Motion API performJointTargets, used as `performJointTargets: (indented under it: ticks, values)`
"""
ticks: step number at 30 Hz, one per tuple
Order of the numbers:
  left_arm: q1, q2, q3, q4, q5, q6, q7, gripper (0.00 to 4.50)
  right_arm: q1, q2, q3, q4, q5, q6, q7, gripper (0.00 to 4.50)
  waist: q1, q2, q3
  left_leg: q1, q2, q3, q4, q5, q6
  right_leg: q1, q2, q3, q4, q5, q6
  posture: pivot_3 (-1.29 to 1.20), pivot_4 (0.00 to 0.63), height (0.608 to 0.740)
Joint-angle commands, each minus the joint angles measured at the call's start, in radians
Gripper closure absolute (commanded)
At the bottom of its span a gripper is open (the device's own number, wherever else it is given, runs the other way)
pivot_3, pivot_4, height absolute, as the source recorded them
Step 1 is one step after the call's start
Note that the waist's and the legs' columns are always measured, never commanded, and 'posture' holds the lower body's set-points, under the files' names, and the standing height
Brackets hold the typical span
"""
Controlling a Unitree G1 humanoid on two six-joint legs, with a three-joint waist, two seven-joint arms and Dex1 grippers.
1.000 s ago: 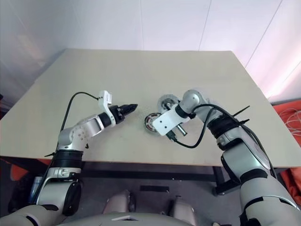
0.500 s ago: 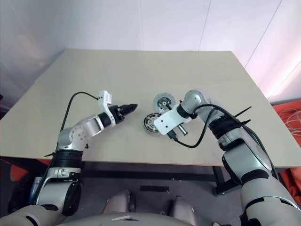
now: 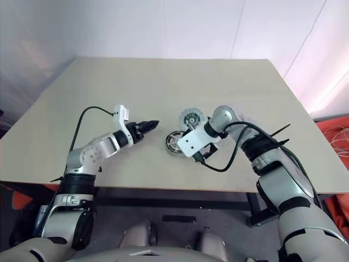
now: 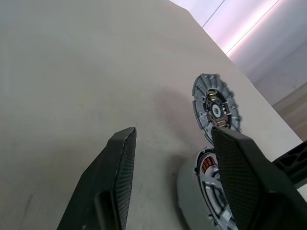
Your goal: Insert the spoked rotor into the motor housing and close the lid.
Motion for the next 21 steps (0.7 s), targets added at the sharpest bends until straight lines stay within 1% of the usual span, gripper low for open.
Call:
performJointTargets:
  ticks: [1, 6, 18, 19, 20, 21]
  values:
    - [-0.026, 0.010, 0.013, -0.017, -0.001, -0.023, -0.003, 1.85, -0.006, -0.010, -0.007, -0.012, 0.002, -0.008, 0.007, 0.03, 0.000, 0.000, 0.000, 0.000, 0.000, 0.000, 0.000, 0.000, 0.000, 0.000, 0.000, 0.000, 0.000, 0.000, 0.000, 0.00, 0.000, 0.740]
    - [-0.026, 0.009, 0.014, -0.013, 0.000, -0.025, -0.003, 1.85, 0.009, -0.025, -0.014, -0.046, 0.013, -0.001, 0.021, 0.03, 0.001, 0.000, 0.000, -0.001, 0.000, 0.000, 0.000, 0.000, 0.001, 0.000, 0.000, 0.000, -0.001, 0.000, 0.000, 0.00, 0.000, 0.740]
    - [-0.030, 0.009, 0.013, -0.004, 0.002, -0.027, -0.005, 1.85, 0.016, -0.022, -0.026, -0.093, 0.029, 0.014, 0.012, 0.03, 0.001, 0.000, 0.000, 0.000, 0.000, 0.000, 0.000, 0.000, 0.001, 0.000, 0.000, 0.000, 0.000, 0.000, 0.000, 0.00, 0.000, 0.740]
    - [-0.030, 0.009, 0.013, -0.004, 0.002, -0.027, -0.005, 1.85, 0.018, -0.022, -0.026, -0.097, 0.033, 0.016, 0.015, 0.42, 0.001, 0.000, 0.000, 0.000, 0.000, 0.000, 0.000, 0.000, 0.001, 0.000, 0.000, 0.000, 0.000, 0.000, 0.000, 0.00, 0.000, 0.740]
    - [-0.030, 0.009, 0.014, -0.004, 0.001, -0.027, -0.004, 1.85, 0.021, -0.023, -0.025, -0.102, 0.035, 0.019, 0.018, 0.65, 0.001, 0.000, 0.000, 0.000, 0.000, 0.000, 0.000, 0.000, 0.001, 0.000, 0.000, 0.000, 0.000, 0.000, 0.000, 0.00, 0.000, 0.740]
    - [-0.030, 0.009, 0.014, -0.004, 0.001, -0.027, -0.004, 1.85, 0.023, -0.023, -0.024, -0.106, 0.036, 0.021, 0.018, 1.02, 0.001, 0.000, 0.000, 0.000, 0.000, 0.000, 0.000, 0.002, 0.003, 0.000, 0.000, 0.000, 0.000, 0.000, 0.000, 0.00, 0.000, 0.740]
